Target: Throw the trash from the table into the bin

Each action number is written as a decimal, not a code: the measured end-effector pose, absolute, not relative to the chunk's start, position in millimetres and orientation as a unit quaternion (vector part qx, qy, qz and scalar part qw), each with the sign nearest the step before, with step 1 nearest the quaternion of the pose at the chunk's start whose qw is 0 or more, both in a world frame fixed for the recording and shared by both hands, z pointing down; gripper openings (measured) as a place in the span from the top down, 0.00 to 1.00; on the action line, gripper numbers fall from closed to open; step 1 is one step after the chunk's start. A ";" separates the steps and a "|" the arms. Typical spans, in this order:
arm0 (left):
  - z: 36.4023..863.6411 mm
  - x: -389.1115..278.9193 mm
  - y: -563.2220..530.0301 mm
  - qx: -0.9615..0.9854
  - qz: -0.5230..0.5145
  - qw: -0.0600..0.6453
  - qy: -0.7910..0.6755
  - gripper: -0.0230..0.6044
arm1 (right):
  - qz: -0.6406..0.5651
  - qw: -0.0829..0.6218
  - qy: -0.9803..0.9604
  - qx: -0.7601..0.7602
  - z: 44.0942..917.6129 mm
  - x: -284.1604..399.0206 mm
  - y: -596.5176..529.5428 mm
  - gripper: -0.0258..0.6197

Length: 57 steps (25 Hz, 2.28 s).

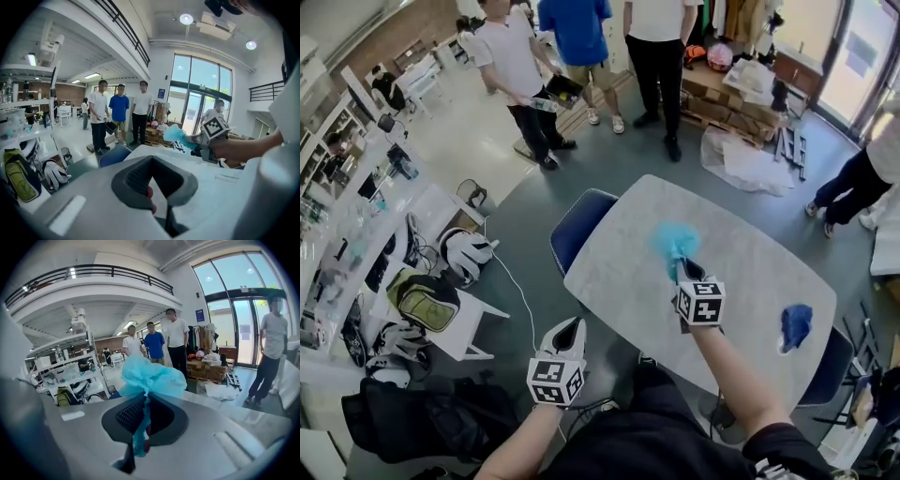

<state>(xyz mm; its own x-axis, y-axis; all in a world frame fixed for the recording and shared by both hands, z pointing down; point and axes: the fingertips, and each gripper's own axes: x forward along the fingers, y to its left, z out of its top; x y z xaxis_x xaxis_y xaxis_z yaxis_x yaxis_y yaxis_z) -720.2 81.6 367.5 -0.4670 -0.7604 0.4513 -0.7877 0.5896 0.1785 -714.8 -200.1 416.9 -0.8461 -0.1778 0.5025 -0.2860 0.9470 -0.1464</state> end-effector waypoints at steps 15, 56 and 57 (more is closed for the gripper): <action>327.2 -686.5 194.8 0.475 0.014 0.194 -0.858 0.96 | 0.113 0.153 -0.975 0.114 294.1 -623.3 -29.7 0.91; 307.8 -524.1 193.5 0.500 0.002 0.167 -0.850 0.96 | 0.111 0.144 -0.975 0.131 275.2 -419.5 8.9 0.91; 307.2 -513.5 188.1 0.500 0.003 0.166 -0.850 0.96 | 0.112 0.144 -0.975 0.130 276.2 -408.7 4.9 0.91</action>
<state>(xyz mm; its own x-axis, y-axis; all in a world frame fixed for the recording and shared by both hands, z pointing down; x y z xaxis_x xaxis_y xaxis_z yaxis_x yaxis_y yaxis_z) -513.5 188.1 307.2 -0.4449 -0.8490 0.2850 -0.8511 0.4998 0.1605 -408.7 4.9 276.2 -0.9245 -0.2213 0.3102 -0.2860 0.9409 -0.1812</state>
